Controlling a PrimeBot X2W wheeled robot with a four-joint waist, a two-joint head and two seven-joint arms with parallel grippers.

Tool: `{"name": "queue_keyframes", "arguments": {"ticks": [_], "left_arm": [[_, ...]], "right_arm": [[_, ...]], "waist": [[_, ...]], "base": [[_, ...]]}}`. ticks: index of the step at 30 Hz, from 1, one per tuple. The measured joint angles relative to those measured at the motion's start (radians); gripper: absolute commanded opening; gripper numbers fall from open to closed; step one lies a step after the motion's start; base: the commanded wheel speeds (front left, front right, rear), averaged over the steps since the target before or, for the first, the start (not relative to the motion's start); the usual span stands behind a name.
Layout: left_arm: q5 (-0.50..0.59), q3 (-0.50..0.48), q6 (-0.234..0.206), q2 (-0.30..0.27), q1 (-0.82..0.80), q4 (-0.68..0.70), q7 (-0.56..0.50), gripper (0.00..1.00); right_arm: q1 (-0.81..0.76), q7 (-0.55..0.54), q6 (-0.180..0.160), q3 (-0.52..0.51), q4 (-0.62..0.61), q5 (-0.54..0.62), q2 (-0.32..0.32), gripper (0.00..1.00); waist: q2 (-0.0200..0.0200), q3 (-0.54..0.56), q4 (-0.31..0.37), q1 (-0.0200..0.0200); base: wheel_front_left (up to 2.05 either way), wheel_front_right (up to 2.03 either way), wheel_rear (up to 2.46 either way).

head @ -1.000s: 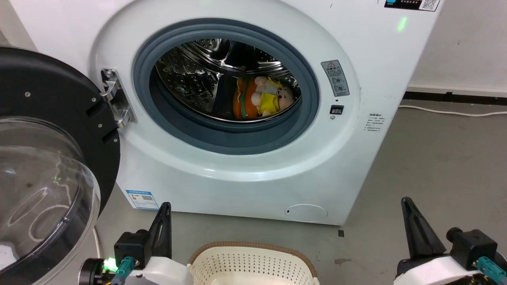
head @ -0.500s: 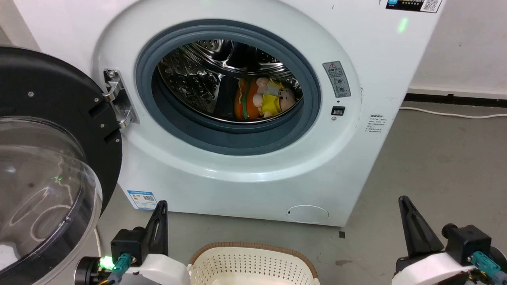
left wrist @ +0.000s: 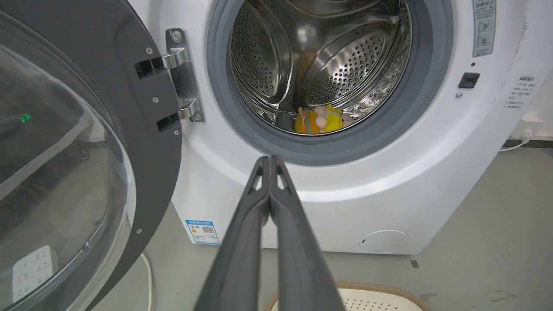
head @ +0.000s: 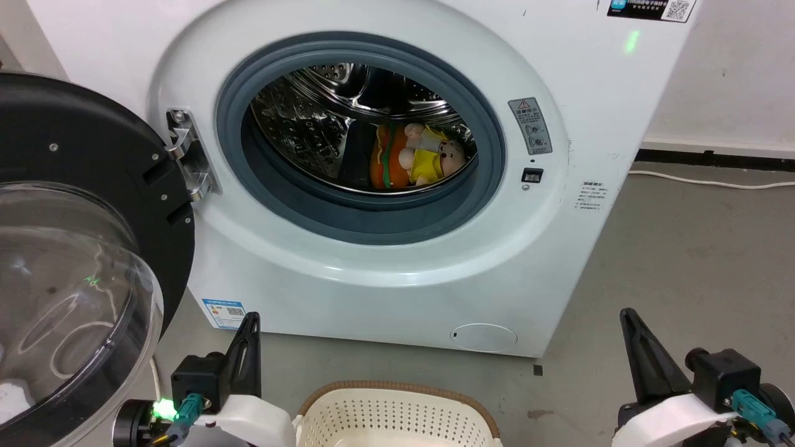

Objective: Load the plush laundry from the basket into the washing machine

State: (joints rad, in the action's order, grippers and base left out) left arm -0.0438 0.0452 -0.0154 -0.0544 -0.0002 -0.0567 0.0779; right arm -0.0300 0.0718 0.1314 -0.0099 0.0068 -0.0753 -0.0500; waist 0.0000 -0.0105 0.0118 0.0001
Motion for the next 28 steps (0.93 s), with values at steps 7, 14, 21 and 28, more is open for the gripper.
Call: {"name": "queue_keyframes", "arguments": {"ticks": [7,14,21,28], "left_arm": [[0.007,-0.009,0.001,0.001,0.0,0.009,-0.018,0.0],[0.016,-0.018,0.001,0.001,0.0,0.021,-0.033,0.0],[0.019,-0.025,0.004,0.001,0.0,0.03,-0.045,0.0],[0.028,-0.031,0.01,0.002,0.0,0.04,-0.061,0.0]], "right_arm": [[0.004,-0.013,0.0,0.002,-0.001,0.015,0.0,0.0],[0.004,-0.026,0.0,0.004,-0.001,0.027,0.0,0.0],[0.008,-0.039,0.0,0.006,-0.002,0.042,0.0,0.0],[0.016,-0.054,0.0,0.007,-0.002,0.058,0.0,0.0]], "waist": [[0.0,0.002,-0.002,0.0],[0.0,0.004,-0.005,0.0],[0.0,0.006,-0.007,0.0],[0.0,0.008,-0.009,0.0]], "base": [[0.0,0.0,0.0],[0.0,0.0,0.0],[0.0,0.0,0.0],[0.0,0.0,0.0]]}}
